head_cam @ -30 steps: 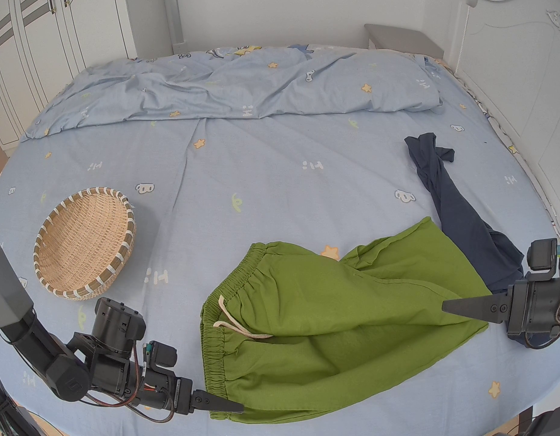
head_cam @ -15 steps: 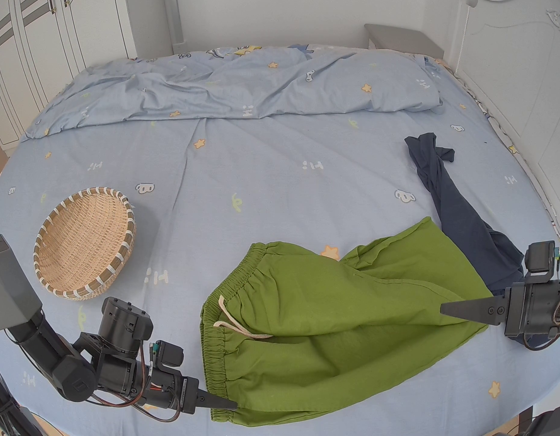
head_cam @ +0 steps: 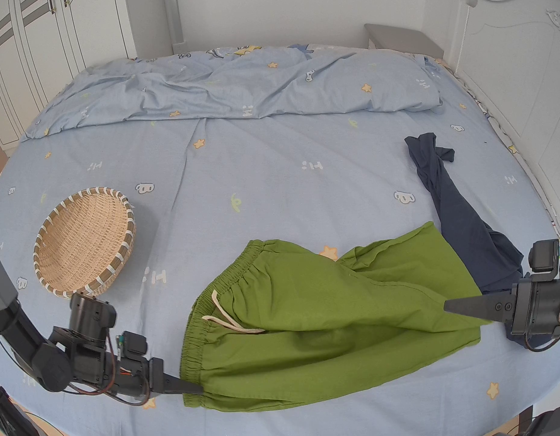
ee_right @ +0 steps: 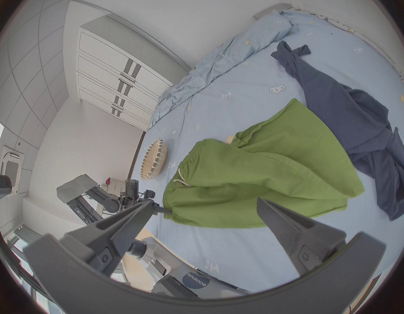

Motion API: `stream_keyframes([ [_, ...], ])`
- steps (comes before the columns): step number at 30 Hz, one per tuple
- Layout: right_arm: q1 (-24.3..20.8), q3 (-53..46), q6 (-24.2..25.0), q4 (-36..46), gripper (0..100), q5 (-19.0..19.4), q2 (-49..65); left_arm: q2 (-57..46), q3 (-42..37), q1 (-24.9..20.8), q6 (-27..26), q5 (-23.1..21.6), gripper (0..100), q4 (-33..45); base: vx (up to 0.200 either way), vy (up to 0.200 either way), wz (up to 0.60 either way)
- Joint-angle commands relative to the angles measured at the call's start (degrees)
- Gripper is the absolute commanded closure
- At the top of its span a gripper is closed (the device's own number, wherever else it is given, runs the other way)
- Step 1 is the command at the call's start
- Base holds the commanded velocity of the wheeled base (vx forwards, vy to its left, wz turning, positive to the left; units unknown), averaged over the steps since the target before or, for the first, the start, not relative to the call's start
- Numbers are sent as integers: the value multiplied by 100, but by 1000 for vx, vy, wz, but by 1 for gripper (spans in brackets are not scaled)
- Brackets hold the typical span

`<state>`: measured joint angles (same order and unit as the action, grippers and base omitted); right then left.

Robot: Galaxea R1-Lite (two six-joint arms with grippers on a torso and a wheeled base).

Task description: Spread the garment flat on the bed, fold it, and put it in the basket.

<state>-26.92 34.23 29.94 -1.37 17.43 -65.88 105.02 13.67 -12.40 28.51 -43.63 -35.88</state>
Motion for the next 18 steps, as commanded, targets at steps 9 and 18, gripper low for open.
stream_keyframes([
  [9,934,-918,-858,664,0,296,-224,-1256,-373,2444,-505,-445,100,1241,0,0,0],
  [18,1066,-1938,-1676,427,0,762,-646,-1080,-373,2611,-1208,-462,100,1540,0,0,0],
])
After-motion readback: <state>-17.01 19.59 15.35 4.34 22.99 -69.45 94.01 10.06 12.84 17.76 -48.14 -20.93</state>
